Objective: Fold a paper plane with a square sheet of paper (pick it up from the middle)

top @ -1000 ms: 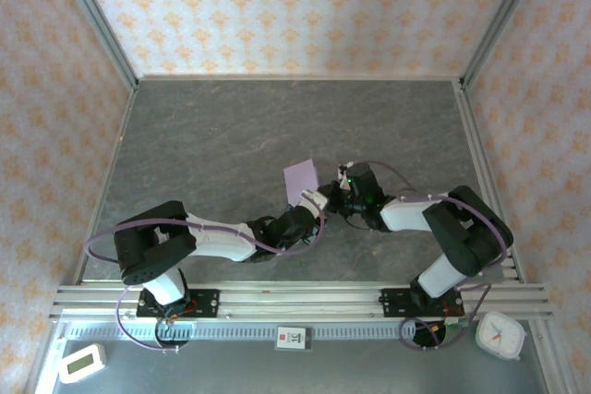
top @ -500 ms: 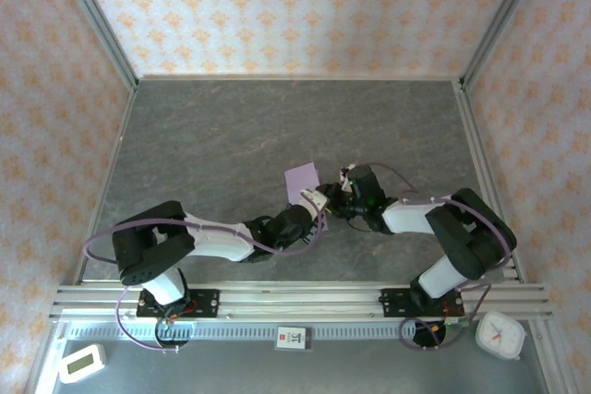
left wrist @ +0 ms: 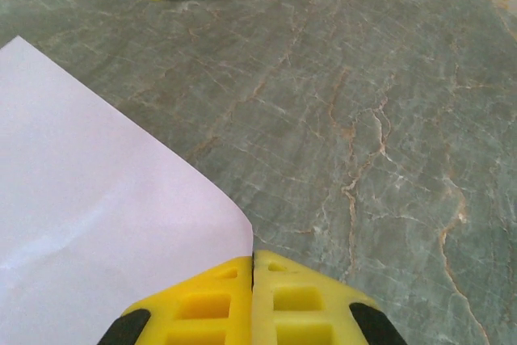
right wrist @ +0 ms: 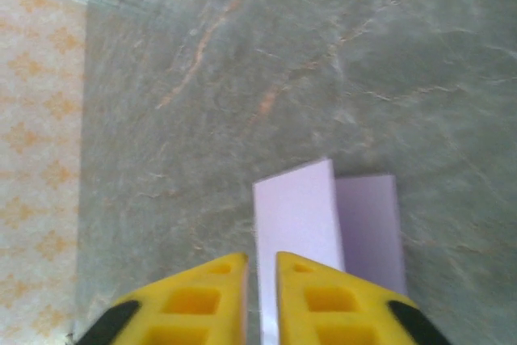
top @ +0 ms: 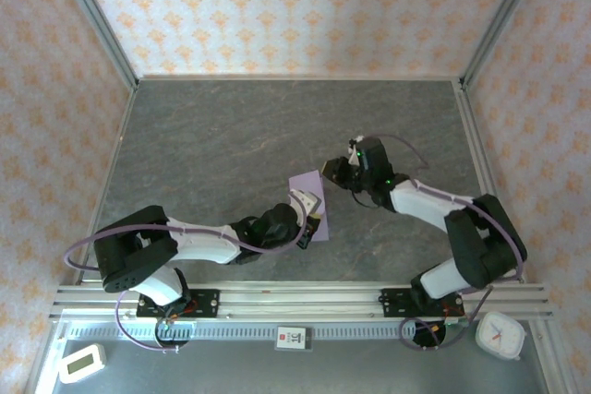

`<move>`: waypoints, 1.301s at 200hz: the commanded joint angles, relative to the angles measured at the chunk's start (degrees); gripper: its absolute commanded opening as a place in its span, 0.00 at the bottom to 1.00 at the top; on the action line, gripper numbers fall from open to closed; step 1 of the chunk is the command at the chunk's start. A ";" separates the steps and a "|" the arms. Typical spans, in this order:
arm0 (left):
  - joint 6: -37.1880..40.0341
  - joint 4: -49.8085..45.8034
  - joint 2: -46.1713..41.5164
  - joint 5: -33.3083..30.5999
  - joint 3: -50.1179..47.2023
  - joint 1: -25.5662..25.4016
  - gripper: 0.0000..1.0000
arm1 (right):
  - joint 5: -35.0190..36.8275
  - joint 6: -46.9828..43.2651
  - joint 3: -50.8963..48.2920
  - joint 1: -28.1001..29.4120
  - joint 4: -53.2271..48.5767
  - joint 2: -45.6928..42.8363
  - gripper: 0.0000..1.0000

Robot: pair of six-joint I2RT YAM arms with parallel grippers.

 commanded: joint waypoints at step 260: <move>0.74 -0.92 3.25 -1.58 -1.02 9.77 0.00 | -2.65 -3.99 1.47 3.52 3.79 20.92 0.00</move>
